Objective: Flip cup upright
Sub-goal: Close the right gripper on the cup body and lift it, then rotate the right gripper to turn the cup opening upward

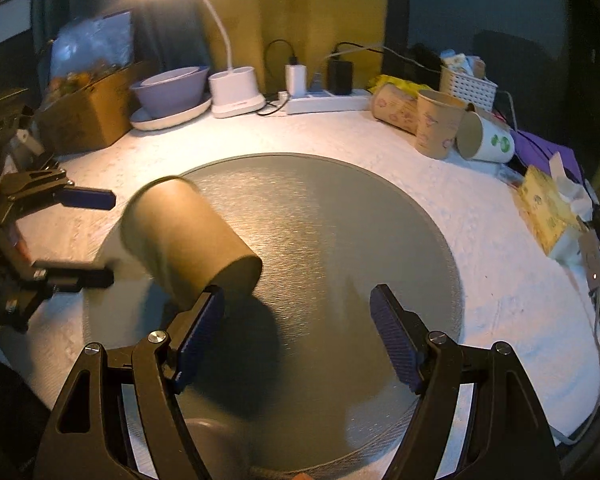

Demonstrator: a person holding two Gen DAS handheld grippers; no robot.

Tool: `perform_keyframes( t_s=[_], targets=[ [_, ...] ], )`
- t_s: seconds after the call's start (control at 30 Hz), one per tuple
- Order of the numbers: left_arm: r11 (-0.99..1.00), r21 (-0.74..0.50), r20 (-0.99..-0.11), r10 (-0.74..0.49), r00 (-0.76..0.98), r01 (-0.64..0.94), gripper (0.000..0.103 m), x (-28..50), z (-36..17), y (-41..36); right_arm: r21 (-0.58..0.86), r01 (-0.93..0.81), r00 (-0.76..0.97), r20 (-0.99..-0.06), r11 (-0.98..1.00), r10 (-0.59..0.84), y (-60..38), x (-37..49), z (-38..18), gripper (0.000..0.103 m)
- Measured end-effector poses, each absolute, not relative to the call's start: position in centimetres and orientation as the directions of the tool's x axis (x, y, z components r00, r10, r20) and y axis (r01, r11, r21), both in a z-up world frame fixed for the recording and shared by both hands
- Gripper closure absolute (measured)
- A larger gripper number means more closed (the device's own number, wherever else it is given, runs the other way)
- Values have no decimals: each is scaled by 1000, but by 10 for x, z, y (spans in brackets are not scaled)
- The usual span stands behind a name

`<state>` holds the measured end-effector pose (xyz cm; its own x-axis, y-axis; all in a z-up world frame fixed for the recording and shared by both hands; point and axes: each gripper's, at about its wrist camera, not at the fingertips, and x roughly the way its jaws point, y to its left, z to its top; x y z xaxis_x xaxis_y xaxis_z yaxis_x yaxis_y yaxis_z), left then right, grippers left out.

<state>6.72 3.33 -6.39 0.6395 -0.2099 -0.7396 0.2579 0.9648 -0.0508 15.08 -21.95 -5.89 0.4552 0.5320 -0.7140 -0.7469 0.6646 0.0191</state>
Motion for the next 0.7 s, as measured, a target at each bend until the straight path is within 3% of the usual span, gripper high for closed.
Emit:
perform_keyframes(
  t_s=[0.4,0.7],
  targets=[
    [971,-209,-684,-233,692,121,18,59,-71,80,-24,-821,395,-746,571,536,-197,128,-31,25],
    [949,-301,-630,-274,726,96,18,53,-72,98,36,-850,283,-810,525,514,-149,149,-29,25]
  ],
)
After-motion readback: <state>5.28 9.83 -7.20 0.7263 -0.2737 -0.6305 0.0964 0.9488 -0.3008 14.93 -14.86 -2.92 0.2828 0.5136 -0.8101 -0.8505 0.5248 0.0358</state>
